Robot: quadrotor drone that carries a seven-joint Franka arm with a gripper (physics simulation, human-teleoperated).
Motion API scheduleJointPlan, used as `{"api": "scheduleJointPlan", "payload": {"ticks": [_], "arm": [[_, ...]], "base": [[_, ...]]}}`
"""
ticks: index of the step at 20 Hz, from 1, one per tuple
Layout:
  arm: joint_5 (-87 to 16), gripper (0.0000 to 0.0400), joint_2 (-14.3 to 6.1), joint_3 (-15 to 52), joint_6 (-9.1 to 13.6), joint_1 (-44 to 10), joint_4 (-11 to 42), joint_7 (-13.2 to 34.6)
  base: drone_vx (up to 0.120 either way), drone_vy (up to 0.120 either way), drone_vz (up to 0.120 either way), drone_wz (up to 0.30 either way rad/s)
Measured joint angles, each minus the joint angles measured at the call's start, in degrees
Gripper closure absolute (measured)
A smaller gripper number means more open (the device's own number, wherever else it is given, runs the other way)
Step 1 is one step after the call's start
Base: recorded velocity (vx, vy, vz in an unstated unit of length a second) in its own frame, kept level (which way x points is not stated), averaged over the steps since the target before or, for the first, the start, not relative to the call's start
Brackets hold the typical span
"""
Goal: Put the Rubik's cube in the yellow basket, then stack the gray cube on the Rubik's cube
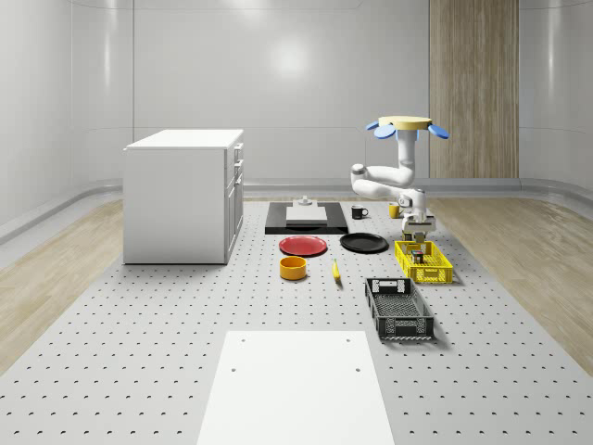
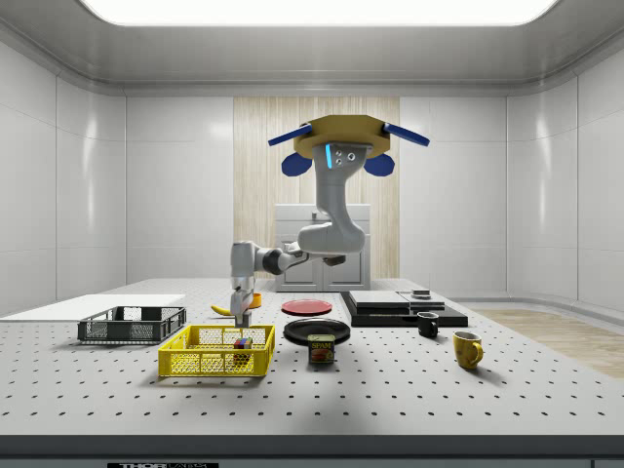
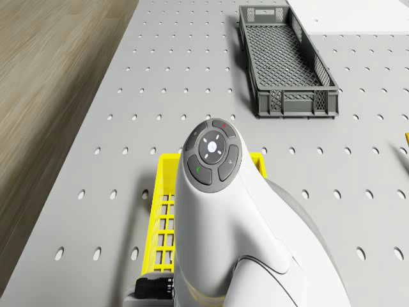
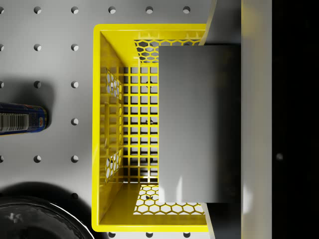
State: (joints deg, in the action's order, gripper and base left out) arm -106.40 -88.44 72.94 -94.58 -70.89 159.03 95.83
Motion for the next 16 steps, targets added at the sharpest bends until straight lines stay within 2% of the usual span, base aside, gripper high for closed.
{"api": "scheduleJointPlan", "payload": {"ticks": [8,16], "arm": [[-3.71,0.015,0.14,-4.02,-1.68,-0.81,-1.33,0.03],[-5.25,0.015,0.01,-5.82,-2.77,1.03,-2.23,-2.42]], "base": [[0.0,0.0,0.0,0.0],[0.0,0.0,0.0,0.0]]}}
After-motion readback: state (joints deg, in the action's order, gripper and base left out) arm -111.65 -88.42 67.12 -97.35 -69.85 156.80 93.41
